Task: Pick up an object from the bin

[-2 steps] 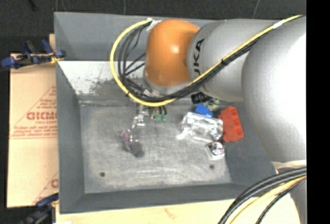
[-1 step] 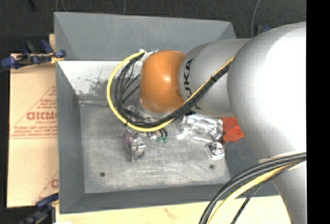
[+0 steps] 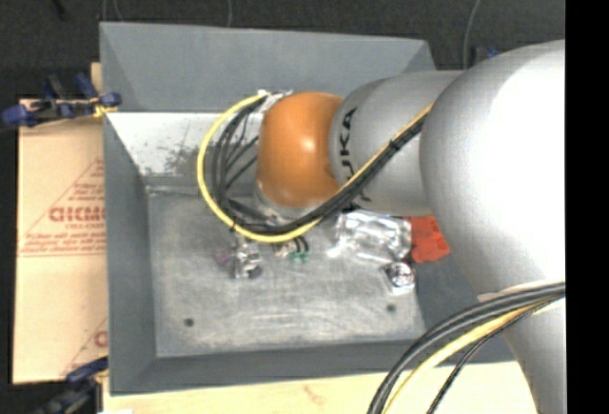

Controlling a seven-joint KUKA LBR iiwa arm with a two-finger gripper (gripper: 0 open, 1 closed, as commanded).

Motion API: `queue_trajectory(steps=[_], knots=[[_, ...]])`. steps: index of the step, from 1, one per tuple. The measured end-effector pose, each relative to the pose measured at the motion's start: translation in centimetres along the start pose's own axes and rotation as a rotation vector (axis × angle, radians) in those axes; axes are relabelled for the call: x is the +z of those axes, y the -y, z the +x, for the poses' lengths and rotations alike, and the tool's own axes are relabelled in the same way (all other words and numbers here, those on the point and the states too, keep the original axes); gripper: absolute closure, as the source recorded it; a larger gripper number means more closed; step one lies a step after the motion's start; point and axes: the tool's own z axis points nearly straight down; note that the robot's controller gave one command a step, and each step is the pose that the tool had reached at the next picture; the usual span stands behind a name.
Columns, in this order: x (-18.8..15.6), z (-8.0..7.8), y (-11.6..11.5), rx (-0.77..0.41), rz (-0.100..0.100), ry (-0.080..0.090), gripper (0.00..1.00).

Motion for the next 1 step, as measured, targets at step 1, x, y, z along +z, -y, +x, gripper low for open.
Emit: queue_trajectory(steps=[1], knots=[[-15.6,-0.79,0.0,-0.239,0.002,0.002,1.0]])
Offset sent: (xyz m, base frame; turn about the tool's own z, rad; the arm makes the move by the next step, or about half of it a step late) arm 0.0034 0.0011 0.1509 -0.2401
